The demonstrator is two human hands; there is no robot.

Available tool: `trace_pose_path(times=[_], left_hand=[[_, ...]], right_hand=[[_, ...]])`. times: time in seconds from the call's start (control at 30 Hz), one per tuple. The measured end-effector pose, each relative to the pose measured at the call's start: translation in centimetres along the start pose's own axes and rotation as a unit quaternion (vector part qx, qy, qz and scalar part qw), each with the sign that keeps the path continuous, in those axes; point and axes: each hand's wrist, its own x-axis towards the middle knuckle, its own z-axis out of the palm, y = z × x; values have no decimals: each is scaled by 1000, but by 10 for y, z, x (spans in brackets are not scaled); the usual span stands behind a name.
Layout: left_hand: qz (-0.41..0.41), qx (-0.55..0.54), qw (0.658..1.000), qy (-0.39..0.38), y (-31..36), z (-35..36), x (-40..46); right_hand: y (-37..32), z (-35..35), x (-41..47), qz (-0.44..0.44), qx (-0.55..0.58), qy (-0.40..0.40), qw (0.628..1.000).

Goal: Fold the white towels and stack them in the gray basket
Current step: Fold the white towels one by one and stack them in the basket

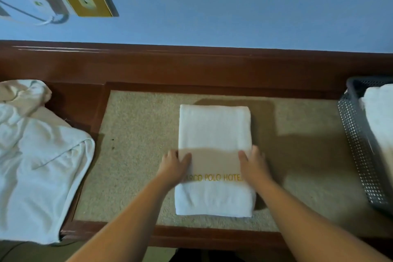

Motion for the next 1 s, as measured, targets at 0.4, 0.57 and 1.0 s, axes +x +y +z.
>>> trace_pose_path(times=[0.4,0.57,1.0], left_hand=[[48,-76,996,20,31,5,-79],[134,-97,984,67,77,-4,-115],[373,-229,890,127,340,88,-233]], right_hand=[[-4,-22,-47,48,25,32,998],[-8,-90,-69,-30,-17,93,995],[49,-411,-98,-219,54,343,912]])
